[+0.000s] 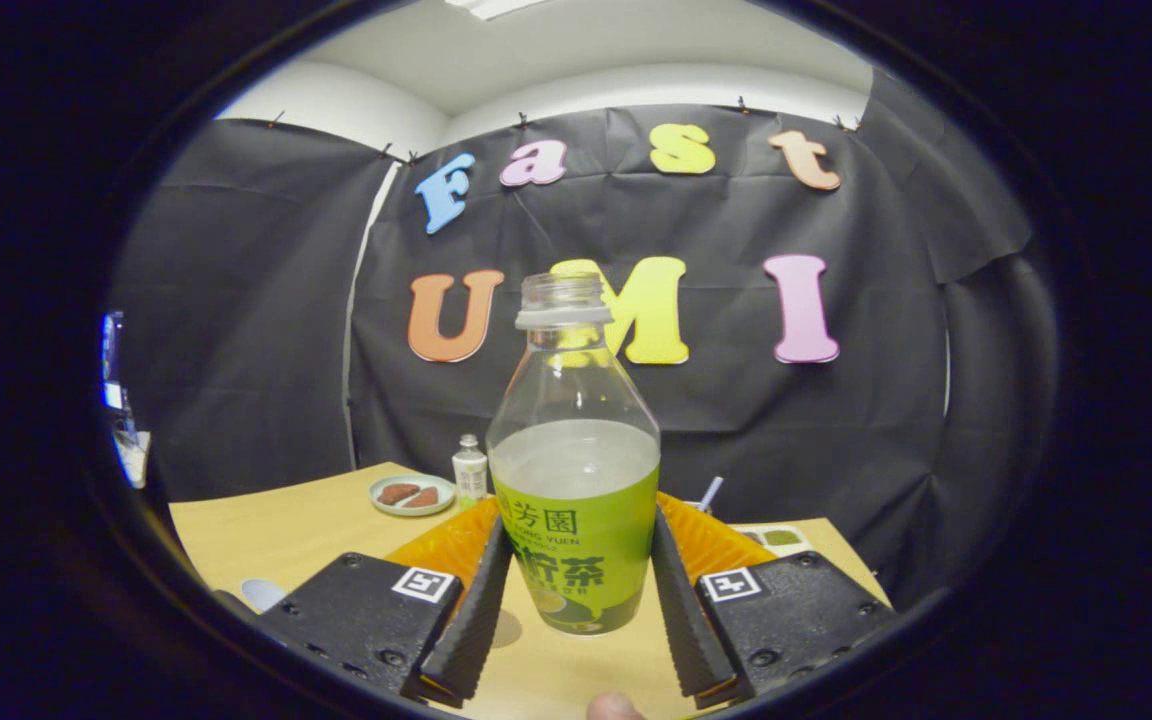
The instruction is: Take the bottle from table, then pour the juice into the cup, finally place the bottle on the coaster
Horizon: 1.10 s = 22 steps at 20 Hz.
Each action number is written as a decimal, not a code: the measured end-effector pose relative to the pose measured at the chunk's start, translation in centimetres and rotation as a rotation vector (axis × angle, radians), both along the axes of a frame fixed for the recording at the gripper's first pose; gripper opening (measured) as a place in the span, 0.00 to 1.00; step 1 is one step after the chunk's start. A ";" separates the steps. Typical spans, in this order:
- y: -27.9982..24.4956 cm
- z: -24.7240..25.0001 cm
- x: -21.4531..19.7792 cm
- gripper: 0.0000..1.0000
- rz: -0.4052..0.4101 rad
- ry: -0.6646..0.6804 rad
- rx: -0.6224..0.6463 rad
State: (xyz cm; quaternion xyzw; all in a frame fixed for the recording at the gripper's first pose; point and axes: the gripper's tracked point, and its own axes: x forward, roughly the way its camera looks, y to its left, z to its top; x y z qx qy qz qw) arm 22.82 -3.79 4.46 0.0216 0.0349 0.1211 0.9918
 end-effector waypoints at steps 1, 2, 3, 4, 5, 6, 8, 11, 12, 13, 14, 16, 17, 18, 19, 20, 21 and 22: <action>1.4 -0.8 1.1 0.75 0.023 0.013 0.003; 2.9 -1.8 2.4 0.75 0.044 0.027 0.003; 3.8 -2.5 3.2 0.75 0.058 0.037 0.003; 4.8 -3.6 3.9 0.75 0.070 0.050 0.003; 5.7 -4.6 4.6 0.75 0.085 0.063 0.011; 6.5 -5.9 5.1 0.76 0.094 0.087 0.017; 8.2 -8.7 6.0 0.76 0.118 0.130 0.012; 10.3 -11.9 6.7 0.76 0.151 0.181 0.002; 11.1 -12.5 7.0 0.76 0.161 0.186 -0.005; 11.6 -13.0 7.3 0.76 0.166 0.184 -0.014; 12.0 -13.6 7.5 0.76 0.168 0.183 -0.027; 12.5 -14.3 7.7 0.76 0.177 0.186 -0.036; 12.6 -14.5 7.7 0.76 0.181 0.188 -0.033; 12.6 -14.9 7.7 0.77 0.184 0.192 -0.029; 12.7 -15.2 7.6 0.77 0.184 0.194 -0.026; 12.6 -15.3 7.7 0.77 0.179 0.191 -0.027; 12.5 -15.4 7.7 0.77 0.172 0.191 -0.031; 12.3 -15.6 7.8 0.78 0.170 0.190 -0.032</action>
